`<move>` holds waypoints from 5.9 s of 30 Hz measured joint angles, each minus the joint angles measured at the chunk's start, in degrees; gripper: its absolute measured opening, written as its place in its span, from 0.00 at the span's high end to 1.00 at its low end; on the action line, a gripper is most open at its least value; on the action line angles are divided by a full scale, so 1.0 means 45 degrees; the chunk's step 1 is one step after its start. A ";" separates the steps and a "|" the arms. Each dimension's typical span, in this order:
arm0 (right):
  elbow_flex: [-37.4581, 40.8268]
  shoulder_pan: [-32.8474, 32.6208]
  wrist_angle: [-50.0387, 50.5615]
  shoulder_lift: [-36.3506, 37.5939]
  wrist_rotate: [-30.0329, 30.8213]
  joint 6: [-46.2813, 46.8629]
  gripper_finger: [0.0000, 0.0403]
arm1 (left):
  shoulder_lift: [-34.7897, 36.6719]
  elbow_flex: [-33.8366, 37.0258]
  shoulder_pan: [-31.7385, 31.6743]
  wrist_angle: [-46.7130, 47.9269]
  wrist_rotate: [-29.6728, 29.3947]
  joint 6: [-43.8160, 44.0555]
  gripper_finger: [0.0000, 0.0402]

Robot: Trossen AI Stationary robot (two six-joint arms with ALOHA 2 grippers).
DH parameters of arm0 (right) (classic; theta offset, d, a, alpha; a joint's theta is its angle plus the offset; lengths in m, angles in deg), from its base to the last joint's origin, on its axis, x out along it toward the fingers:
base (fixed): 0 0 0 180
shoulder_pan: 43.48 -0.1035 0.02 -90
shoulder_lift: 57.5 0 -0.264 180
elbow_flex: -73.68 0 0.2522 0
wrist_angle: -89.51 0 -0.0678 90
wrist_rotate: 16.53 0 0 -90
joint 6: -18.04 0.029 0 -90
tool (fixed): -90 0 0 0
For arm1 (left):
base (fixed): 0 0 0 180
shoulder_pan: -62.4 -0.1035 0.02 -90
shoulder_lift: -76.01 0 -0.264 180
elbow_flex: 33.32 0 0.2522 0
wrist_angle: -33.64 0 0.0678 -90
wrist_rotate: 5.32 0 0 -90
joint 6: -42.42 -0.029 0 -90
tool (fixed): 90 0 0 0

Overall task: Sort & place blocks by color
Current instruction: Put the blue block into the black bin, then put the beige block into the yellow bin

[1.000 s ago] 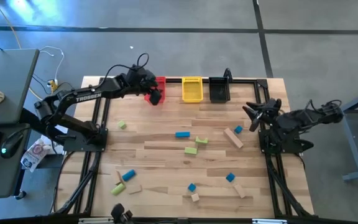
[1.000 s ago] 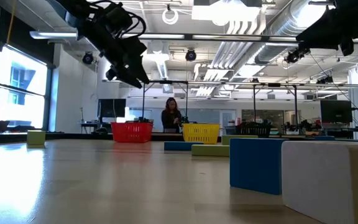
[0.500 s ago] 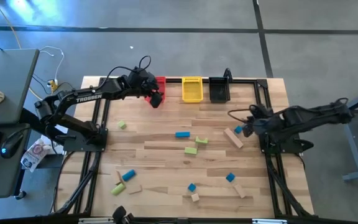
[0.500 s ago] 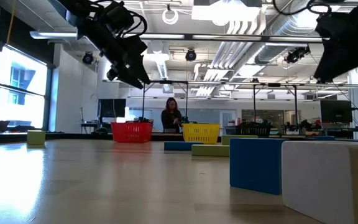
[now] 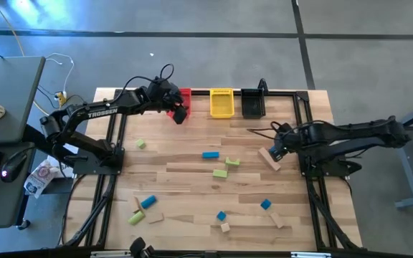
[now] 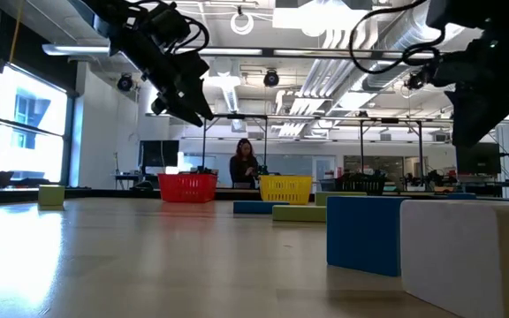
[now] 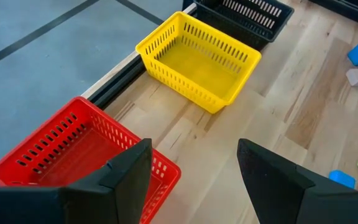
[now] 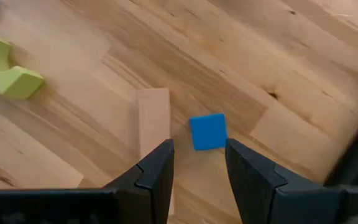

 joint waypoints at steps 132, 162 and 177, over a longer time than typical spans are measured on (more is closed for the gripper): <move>-0.3392 0.7903 -0.8751 -0.8406 0.0847 -0.6559 0.49 | -0.0005 0.0010 1.3313 0.7234 -0.0080 0.7508 0.44; -0.7792 0.6622 -0.7236 -0.8401 -0.0762 -0.6904 0.49 | -0.1834 0.0010 1.7223 0.5232 -0.1778 1.3575 0.45; -0.7771 0.5936 -0.6894 -0.8401 -0.0681 -0.6878 0.49 | -0.3617 0.0010 1.7656 0.4737 -0.1768 1.3561 0.45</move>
